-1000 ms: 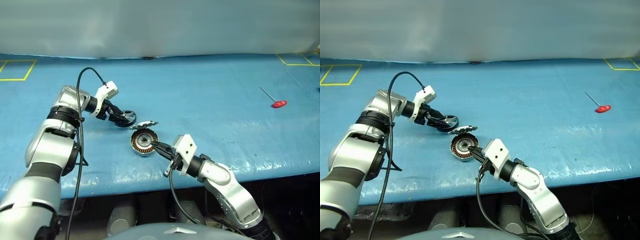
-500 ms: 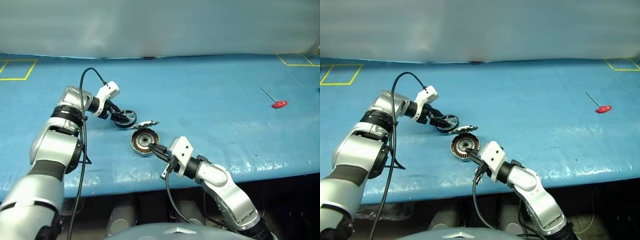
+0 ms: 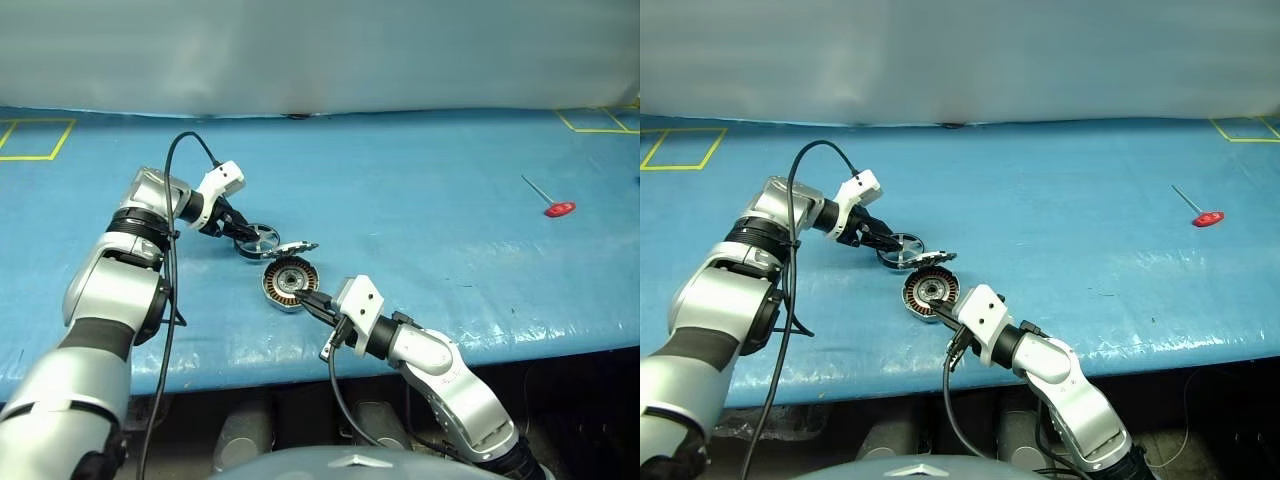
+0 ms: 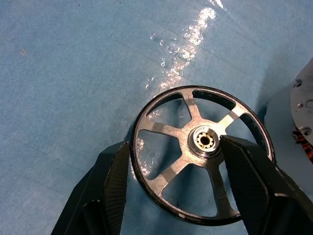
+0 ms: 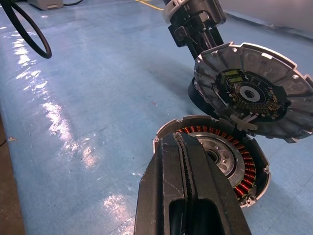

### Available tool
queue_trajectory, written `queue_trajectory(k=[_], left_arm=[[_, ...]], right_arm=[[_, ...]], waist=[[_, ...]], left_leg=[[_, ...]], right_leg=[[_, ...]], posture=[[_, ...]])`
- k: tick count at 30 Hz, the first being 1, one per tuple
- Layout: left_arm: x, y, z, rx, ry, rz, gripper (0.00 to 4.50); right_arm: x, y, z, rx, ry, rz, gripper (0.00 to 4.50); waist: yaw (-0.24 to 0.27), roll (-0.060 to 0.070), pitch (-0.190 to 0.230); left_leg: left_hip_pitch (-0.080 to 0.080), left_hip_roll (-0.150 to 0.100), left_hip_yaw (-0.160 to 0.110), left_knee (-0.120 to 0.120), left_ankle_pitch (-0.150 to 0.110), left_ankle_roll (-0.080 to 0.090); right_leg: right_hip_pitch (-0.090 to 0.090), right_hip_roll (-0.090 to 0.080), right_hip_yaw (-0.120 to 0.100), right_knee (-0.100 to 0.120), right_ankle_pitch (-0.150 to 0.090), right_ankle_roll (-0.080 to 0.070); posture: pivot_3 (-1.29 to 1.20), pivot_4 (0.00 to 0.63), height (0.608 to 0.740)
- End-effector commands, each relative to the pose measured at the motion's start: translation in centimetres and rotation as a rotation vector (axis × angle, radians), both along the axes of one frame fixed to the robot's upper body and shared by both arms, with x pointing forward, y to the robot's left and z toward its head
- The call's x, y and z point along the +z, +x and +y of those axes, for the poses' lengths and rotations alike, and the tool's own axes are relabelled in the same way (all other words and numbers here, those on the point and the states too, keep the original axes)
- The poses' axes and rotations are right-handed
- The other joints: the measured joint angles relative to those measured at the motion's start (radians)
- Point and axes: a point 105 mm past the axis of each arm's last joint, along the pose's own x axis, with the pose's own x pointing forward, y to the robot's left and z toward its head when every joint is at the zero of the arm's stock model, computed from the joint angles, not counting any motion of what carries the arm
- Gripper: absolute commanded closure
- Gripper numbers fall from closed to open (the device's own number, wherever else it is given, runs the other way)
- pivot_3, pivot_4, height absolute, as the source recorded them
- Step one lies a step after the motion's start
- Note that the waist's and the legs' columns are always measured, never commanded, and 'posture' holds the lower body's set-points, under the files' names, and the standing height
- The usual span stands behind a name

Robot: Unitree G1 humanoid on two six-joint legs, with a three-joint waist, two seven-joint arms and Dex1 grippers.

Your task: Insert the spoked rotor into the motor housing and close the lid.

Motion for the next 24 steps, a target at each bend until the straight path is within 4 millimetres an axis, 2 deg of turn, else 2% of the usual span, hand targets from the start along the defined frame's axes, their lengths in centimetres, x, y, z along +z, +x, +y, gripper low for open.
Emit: queue_trajectory(k=[1,15,24], left_arm=[[1.4,0.5,-0.3,-0.021,0.006,-0.040,1.80],[2.2,0.7,0.5,-0.017,0.023,-0.071,1.80],[2.7,0.4,2.5,0.019,0.003,-0.085,1.80]], right_arm=[[0.9,0.1,0.1,0.001,0.019,-0.030,4.50],[0.5,0.2,0.1,-0.007,0.012,-0.020,4.50],[0.3,0.3,0.2,0.006,0.000,-0.014,4.50]], waist=[[0.000,0.000,0.000],[0.000,0.000,0.000],[-0.001,0.000,0.000]], left_leg=[[0.000,0.000,0.000,0.000,0.000,0.000],[0.000,0.000,0.000,0.000,0.000,0.000],[0.000,0.000,0.000,0.001,0.000,0.000]], right_leg=[[0.000,0.000,0.000,0.000,0.000,0.000],[0.000,0.000,0.000,0.000,0.000,0.000],[0.000,0.000,0.000,0.000,0.000,0.000]], posture=[[0.00,0.150,0.740],[0.00,0.150,0.740],[0.00,0.150,0.740]])
